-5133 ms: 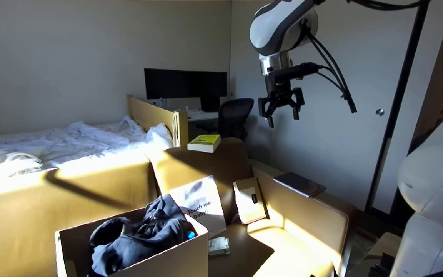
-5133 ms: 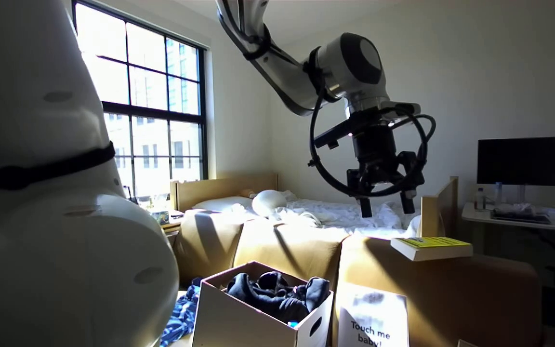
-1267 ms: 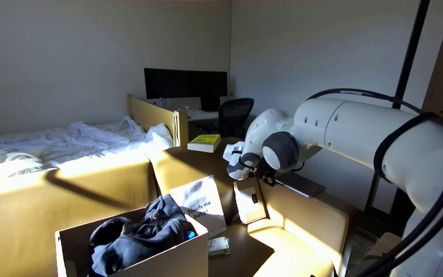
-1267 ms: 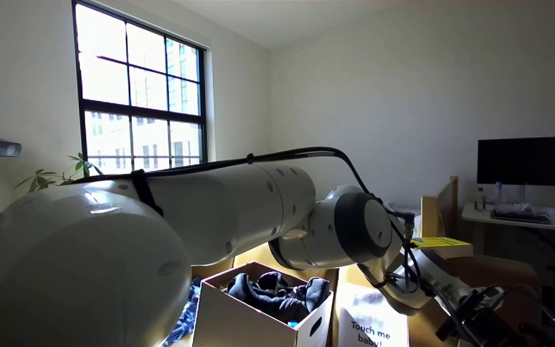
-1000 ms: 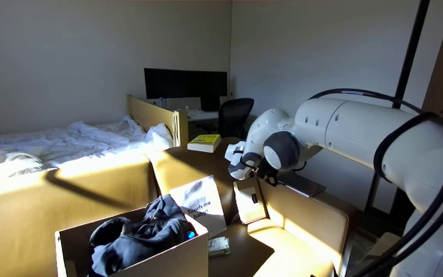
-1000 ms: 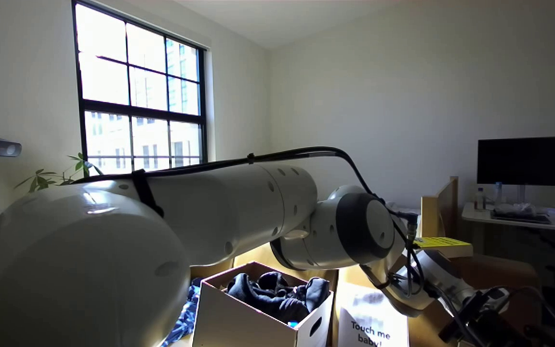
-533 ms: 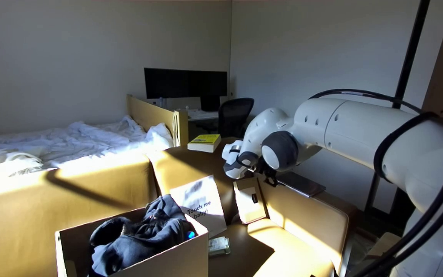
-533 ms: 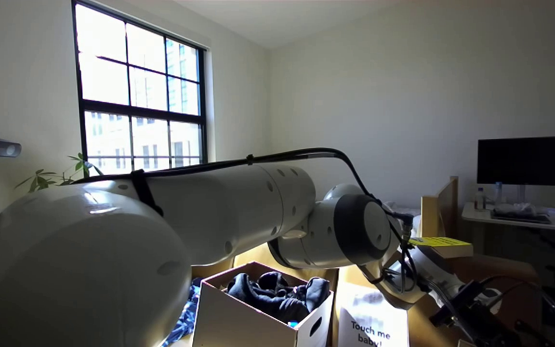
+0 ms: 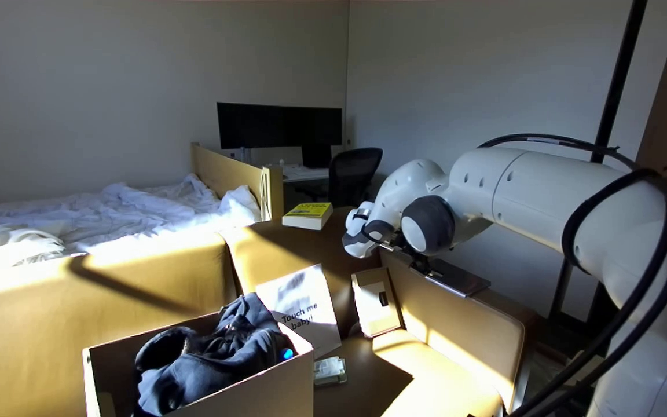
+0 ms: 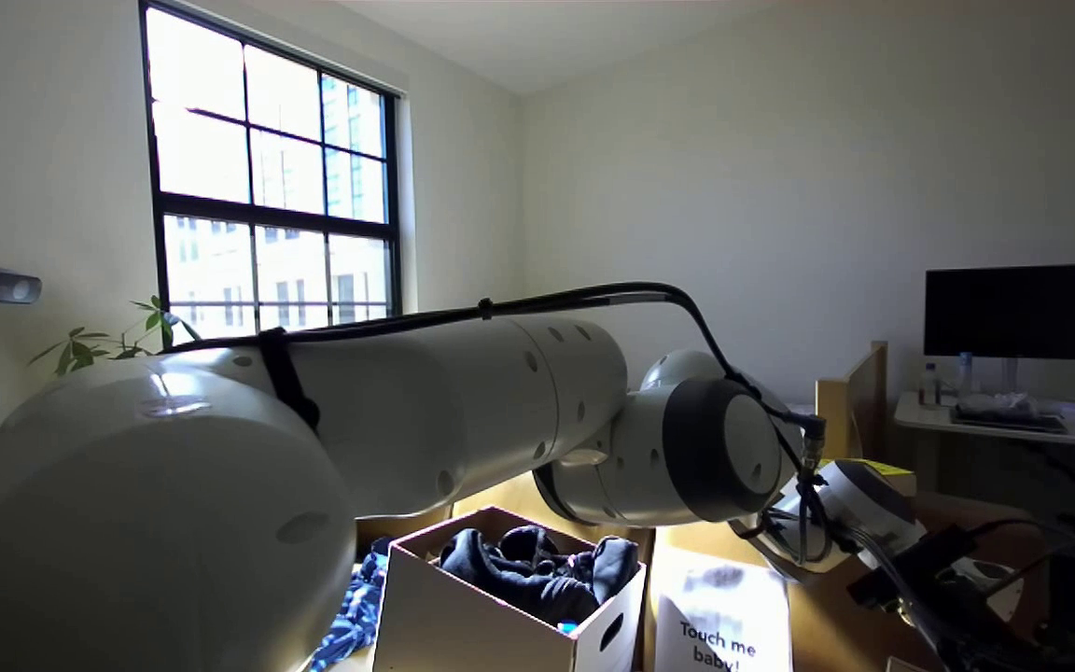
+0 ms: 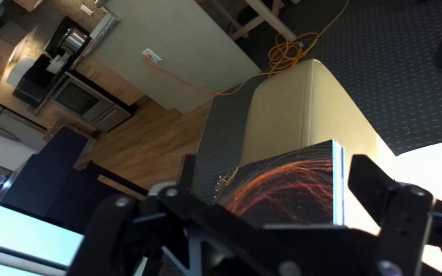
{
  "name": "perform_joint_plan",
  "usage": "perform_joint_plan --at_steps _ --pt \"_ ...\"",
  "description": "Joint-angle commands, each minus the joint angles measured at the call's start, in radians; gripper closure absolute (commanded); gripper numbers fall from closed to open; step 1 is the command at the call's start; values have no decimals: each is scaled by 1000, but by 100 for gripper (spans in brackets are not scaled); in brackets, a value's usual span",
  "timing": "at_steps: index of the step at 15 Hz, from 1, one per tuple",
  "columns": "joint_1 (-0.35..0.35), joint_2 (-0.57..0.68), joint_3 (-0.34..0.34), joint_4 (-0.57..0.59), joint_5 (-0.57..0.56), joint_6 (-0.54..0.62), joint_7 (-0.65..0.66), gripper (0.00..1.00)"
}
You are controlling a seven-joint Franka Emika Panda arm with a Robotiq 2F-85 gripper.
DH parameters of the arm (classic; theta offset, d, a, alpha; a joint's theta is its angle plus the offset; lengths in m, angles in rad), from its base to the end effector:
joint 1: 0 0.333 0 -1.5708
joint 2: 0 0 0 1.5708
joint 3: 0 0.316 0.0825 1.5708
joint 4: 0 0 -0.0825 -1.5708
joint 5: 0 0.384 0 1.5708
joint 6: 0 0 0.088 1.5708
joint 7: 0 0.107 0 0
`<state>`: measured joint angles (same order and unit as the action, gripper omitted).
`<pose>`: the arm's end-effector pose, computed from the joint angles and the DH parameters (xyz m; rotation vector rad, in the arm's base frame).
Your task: Pick up the book and put it in the box
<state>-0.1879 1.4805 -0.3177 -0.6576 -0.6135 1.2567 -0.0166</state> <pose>0.6262 -0.3073 0.0678 2.0374 -0.2741 -1.1563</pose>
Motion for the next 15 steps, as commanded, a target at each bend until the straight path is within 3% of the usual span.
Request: perform_joint_plan --at_steps 1,4,11,15 --pt "-36 0 32 9 52 110 124 0" --pt "-64 0 49 38 137 194 179 0" --pt "-38 -103 131 -152 162 559 381 0" --pt "-58 -102 153 -196 191 648 561 0"
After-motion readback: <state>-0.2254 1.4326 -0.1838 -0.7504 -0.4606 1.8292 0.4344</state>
